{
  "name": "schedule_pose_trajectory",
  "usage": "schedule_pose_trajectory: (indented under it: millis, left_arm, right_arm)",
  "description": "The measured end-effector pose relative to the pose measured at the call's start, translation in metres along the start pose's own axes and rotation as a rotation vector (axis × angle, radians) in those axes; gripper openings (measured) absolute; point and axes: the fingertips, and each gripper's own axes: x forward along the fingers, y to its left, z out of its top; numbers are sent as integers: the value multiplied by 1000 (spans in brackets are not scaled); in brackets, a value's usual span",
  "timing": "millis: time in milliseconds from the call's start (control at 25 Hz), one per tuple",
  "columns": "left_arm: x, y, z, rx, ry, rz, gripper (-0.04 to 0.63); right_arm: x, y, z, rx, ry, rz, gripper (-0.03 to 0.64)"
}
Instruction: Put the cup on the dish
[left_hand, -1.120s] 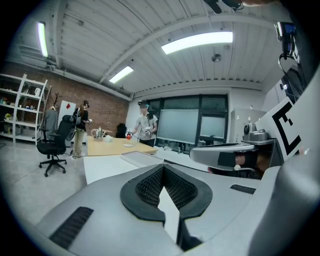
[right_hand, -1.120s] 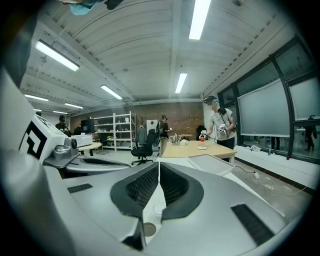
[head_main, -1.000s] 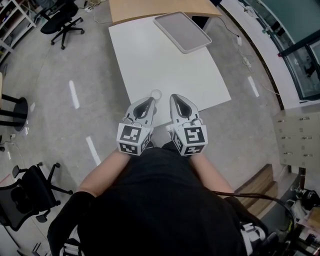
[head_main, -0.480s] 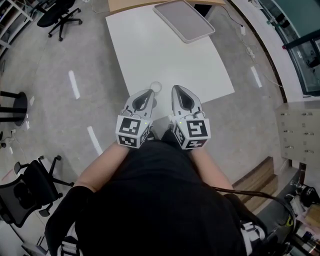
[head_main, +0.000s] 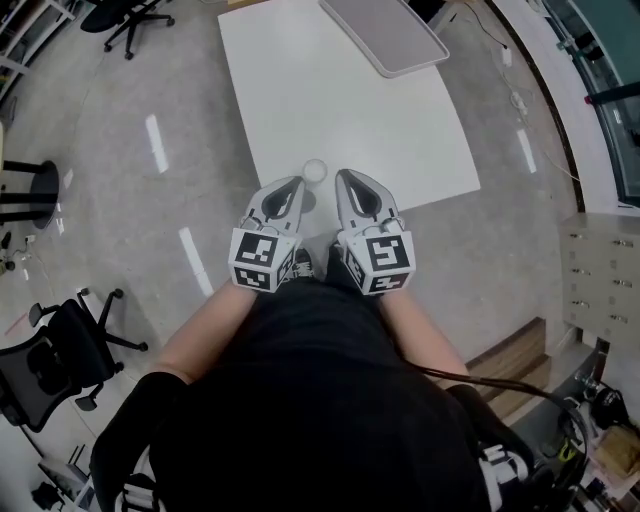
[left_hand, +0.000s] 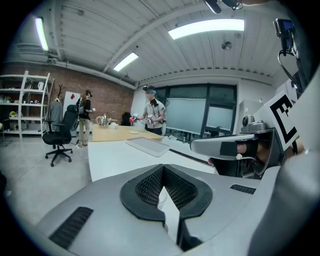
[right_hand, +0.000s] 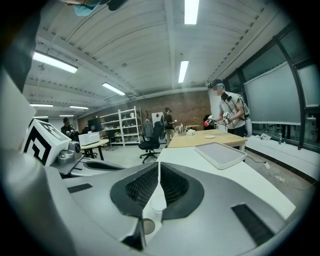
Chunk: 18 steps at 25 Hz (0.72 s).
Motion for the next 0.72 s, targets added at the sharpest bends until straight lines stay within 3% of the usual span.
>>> schedule_pose_trajectory:
  millis: [600, 680, 720]
  left_arm:
    - [45, 45, -45, -45, 67, 93, 8]
    - [49, 51, -51, -59, 79, 106, 8]
    - [51, 54, -54, -65, 86, 112, 8]
  right_arm:
    - [62, 1, -82, -22, 202, 143, 19]
    - [70, 3, -91, -19, 226, 171, 59]
    - [73, 4, -95, -14, 237, 189, 120]
